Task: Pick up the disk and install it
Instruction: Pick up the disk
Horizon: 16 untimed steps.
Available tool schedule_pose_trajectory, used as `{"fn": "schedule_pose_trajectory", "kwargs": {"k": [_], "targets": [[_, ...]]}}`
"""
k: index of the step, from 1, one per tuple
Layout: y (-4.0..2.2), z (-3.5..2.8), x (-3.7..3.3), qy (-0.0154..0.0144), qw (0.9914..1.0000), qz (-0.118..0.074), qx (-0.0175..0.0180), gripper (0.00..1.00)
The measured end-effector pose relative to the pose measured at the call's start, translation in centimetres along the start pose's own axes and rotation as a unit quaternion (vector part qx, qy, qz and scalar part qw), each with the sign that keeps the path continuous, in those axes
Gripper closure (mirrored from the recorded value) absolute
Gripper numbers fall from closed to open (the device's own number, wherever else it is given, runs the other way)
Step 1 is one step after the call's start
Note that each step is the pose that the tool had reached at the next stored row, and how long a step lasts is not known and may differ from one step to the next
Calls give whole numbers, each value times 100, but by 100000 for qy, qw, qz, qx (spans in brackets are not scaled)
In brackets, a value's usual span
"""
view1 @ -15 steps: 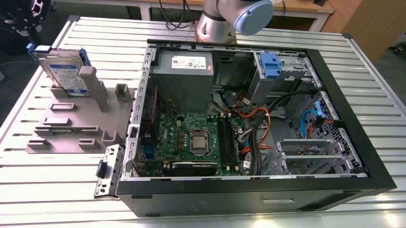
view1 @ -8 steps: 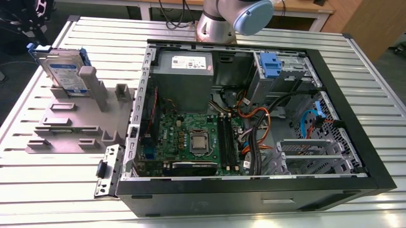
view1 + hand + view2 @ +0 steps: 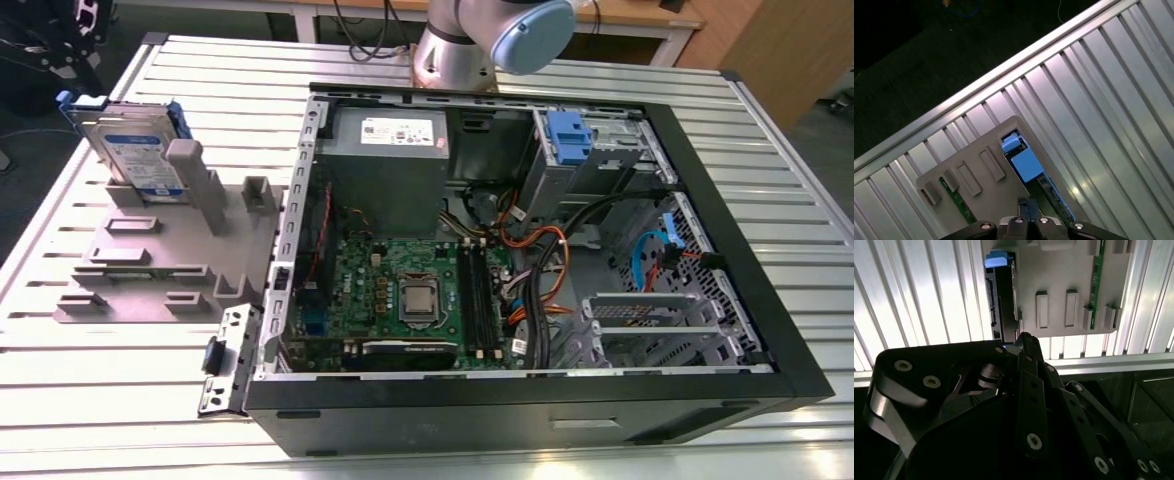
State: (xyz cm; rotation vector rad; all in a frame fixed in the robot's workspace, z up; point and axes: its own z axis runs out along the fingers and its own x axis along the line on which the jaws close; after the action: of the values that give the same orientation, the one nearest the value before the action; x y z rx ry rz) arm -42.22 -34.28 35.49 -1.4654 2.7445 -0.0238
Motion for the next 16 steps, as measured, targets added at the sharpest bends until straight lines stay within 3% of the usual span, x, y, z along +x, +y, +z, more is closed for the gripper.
{"fn": "schedule_pose_trajectory", "kwargs": {"k": [3, 6, 9, 13, 16], "targets": [[6, 0, -7, 617, 99994, -207, -925, 89], [6, 10, -7, 635, 99974, -1926, -1017, 89], [6, 25, -7, 576, 99883, -4674, -1062, 89], [6, 43, -7, 486, 99657, -8183, -1120, 89], [7, 56, -6, 433, 99394, -10922, -1153, 89]]}}
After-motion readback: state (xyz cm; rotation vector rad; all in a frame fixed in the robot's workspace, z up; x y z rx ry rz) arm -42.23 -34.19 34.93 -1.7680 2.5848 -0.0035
